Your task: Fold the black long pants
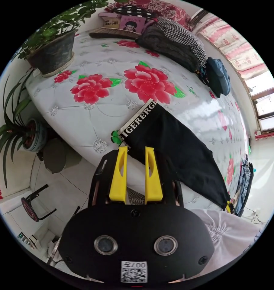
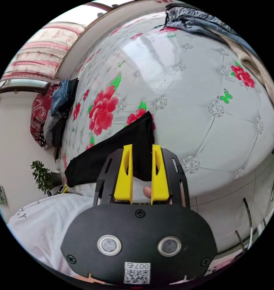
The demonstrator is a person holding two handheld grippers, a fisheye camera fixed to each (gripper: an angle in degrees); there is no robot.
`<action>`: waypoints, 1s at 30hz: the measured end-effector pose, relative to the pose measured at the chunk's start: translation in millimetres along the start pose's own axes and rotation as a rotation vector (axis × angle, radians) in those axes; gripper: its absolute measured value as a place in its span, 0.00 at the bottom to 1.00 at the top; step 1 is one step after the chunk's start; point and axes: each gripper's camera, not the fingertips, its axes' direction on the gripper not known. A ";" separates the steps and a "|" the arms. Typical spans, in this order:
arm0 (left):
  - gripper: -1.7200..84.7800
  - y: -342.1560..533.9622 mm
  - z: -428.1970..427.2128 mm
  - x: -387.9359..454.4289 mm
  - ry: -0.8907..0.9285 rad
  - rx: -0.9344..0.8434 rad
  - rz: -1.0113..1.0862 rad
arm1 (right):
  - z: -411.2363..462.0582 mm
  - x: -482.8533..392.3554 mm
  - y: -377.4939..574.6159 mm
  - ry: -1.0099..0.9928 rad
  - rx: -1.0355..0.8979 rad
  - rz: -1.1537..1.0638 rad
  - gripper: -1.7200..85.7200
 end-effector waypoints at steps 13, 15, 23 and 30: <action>0.07 5.7 37.0 52.6 -0.136 0.105 0.154 | -0.6 -34.3 -33.3 0.519 -0.132 -0.136 0.03; 0.08 13.6 36.3 52.6 -0.135 0.106 0.168 | -2.2 -28.3 -18.4 0.592 -0.073 -0.070 0.02; 0.09 47.7 9.1 17.4 -0.064 0.176 0.035 | -30.4 -59.9 63.7 0.255 0.166 0.000 0.02; 0.08 21.4 -18.8 61.8 -0.147 0.283 0.400 | 89.4 -274.7 91.4 0.050 -0.018 -0.530 0.02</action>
